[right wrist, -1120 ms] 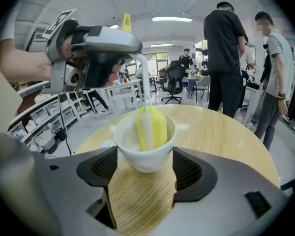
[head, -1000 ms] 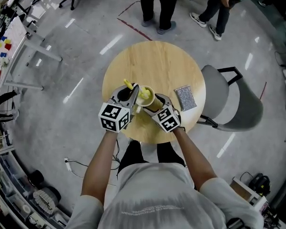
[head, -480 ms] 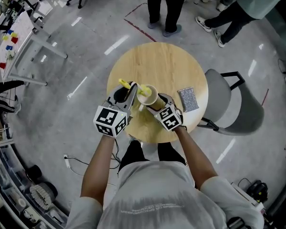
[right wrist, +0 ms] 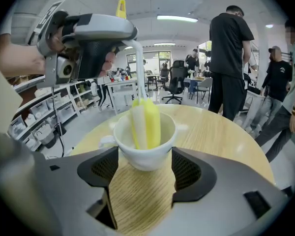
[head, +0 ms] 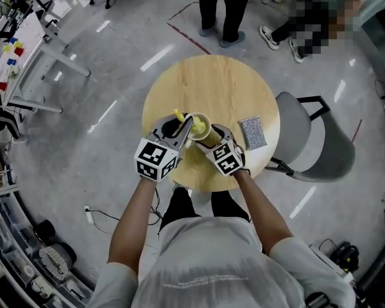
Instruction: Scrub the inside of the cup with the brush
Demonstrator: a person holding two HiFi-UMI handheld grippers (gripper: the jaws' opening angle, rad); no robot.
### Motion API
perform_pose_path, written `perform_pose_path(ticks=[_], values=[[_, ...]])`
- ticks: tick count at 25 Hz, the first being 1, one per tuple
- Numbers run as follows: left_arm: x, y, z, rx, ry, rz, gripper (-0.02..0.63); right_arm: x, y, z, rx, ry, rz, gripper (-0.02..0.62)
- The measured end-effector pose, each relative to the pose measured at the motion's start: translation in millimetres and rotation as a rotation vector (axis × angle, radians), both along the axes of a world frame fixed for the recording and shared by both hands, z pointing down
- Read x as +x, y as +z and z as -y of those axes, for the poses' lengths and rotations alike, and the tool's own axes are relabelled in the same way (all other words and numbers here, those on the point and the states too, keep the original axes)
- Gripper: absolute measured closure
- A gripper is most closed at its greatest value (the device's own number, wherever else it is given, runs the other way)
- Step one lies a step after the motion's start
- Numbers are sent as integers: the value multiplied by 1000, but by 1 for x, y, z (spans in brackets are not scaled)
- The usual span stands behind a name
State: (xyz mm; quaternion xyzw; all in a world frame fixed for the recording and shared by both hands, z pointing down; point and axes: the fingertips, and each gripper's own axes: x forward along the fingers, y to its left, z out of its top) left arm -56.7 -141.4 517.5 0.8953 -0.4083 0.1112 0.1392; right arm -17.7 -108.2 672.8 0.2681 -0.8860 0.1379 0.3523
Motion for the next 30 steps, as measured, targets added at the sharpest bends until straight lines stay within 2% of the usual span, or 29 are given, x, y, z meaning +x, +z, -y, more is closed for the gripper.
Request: perform_pose_path(ticks=[4,6,12,15,18,21,23,27,30], values=[[6,23,-8,-44,86,170,557,-1,0,0,0,3,-1,235],[7,23,-11,-90,113,203,557,-1,-1,1,1,9,-1,235],[5,8,-21,-228,149,175,557,1,0,-1,-4,21,-11,235],[1,-2,-22,-265,144,150,557,1,0,-1,-4,19,-17,235],[-10,-23,-20,-274,100,88,557,0,-4,-2,5,15,-19,235],[-25,-52,-21,-254,49,21,557,0,-17,-2,26,9,-16,235],[-33,-70,-22,-212,31,3,557,4,-29,-1,50,-3,-16,235],[-49,-106,-15,-66,-14,-29,557,21,-67,6,88,3,16,235],[-62,-129,-3,59,-81,-57,557,38,-109,25,154,36,34,235]])
